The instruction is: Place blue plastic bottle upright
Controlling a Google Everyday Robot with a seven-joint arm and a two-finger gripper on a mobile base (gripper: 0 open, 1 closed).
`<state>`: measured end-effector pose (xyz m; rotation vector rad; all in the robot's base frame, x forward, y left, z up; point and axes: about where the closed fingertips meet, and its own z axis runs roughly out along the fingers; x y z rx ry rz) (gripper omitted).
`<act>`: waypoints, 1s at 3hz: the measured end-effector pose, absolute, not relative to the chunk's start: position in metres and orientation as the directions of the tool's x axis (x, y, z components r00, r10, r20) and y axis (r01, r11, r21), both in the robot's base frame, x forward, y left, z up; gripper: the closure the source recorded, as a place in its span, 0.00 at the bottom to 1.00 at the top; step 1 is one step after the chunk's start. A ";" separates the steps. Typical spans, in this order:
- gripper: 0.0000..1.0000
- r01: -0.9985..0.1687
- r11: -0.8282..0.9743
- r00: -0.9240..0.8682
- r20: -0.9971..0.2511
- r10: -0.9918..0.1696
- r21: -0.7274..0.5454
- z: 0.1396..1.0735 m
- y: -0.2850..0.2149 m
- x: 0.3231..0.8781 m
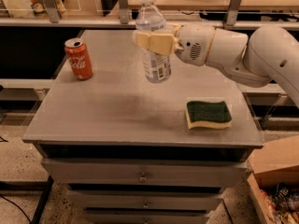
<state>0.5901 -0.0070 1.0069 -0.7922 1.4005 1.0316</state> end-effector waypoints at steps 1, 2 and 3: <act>1.00 -0.915 0.382 -0.094 -0.989 0.113 0.131 1.004 -0.006 0.591; 1.00 -0.916 0.386 -0.062 -0.991 0.120 0.104 0.985 -0.006 0.600; 1.00 -0.917 0.391 -0.034 -0.992 0.121 0.079 0.959 -0.006 0.611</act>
Offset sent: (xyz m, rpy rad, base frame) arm 0.0258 -0.0070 -0.0530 0.0249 -0.0918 -0.0252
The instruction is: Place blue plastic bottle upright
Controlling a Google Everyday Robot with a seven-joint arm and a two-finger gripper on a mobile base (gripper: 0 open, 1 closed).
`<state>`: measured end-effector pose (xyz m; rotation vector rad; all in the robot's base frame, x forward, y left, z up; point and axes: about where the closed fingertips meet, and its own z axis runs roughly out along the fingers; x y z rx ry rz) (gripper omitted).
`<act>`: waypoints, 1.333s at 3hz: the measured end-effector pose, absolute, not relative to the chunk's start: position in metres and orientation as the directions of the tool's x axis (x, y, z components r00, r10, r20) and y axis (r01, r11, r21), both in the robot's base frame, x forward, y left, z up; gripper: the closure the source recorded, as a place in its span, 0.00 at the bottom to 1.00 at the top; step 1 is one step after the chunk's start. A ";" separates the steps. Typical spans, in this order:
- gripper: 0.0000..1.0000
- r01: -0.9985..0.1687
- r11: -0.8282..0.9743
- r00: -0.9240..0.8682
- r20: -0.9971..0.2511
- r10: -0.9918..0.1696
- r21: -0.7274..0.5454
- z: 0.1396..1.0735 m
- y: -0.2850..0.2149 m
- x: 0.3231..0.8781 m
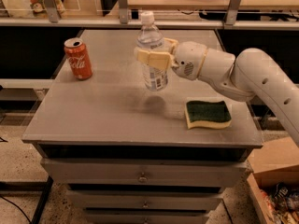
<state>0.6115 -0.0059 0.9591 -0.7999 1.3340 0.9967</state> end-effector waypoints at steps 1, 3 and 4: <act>1.00 -0.916 0.396 -0.019 -0.993 0.119 0.065 0.933 -0.006 0.623; 0.61 -0.913 0.405 -0.006 -0.995 0.098 0.045 0.919 -0.007 0.633; 0.37 -0.913 0.405 -0.006 -0.995 0.098 0.045 0.921 -0.007 0.633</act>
Offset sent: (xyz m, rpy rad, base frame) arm 0.0348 -0.0082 -0.0687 -0.0511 -0.0406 -0.0346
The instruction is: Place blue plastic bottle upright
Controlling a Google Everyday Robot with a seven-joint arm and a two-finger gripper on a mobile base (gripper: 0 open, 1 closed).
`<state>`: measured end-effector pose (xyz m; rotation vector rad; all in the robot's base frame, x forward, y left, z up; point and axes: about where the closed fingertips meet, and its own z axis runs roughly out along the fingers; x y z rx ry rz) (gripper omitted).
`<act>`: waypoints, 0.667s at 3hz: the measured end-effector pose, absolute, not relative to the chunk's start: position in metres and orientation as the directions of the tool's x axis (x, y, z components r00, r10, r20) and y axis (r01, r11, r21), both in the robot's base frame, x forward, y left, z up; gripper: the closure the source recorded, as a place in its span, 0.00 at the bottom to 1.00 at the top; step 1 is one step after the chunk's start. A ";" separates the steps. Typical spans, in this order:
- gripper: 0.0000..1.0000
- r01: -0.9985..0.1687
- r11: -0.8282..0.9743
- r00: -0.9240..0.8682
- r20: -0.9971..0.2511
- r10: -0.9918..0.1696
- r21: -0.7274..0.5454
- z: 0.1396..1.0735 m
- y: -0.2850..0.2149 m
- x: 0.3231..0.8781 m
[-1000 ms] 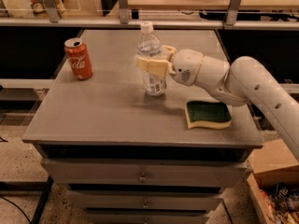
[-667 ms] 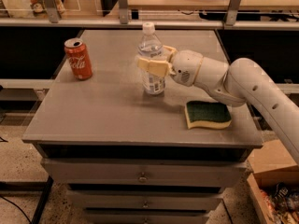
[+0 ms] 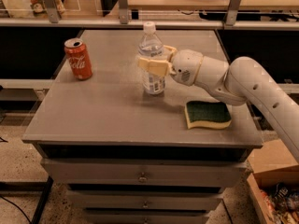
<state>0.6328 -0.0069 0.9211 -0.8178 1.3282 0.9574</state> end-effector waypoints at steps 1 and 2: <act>0.14 -0.913 0.405 -0.005 -0.995 0.098 0.045 0.922 -0.007 0.633; 0.00 -0.902 0.432 0.022 -0.997 0.068 0.010 0.915 -0.018 0.637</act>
Offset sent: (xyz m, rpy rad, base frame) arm 0.0107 -0.0320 -0.0152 -0.0702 -0.0570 -0.0786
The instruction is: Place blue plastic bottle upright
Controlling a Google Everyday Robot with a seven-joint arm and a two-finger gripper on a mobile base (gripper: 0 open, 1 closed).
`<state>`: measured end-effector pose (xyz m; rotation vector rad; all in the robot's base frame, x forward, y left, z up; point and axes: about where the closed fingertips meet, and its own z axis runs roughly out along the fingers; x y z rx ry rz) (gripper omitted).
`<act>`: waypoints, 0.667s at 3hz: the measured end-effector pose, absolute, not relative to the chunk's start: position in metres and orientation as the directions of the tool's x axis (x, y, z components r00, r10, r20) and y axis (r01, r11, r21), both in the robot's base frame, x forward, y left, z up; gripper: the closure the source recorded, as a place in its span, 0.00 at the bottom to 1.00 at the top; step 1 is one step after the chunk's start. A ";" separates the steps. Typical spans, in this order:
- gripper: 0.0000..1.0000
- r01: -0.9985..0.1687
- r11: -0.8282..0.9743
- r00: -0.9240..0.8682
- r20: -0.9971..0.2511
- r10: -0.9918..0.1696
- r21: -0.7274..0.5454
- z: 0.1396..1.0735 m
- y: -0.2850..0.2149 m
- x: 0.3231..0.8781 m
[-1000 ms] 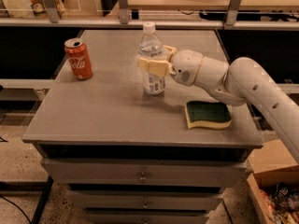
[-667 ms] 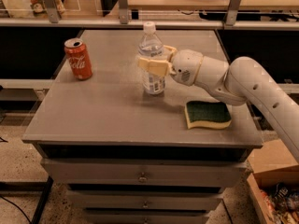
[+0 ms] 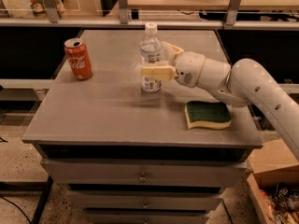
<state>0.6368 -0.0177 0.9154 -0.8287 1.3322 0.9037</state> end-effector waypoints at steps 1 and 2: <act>0.00 -0.891 0.453 0.048 -0.998 0.033 -0.028 0.920 -0.030 0.637; 0.00 -0.874 0.480 0.075 -0.997 -0.020 -0.075 0.939 -0.044 0.633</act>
Offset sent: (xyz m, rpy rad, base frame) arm -0.0088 -0.0511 0.0527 -0.1582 -0.0908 -0.1095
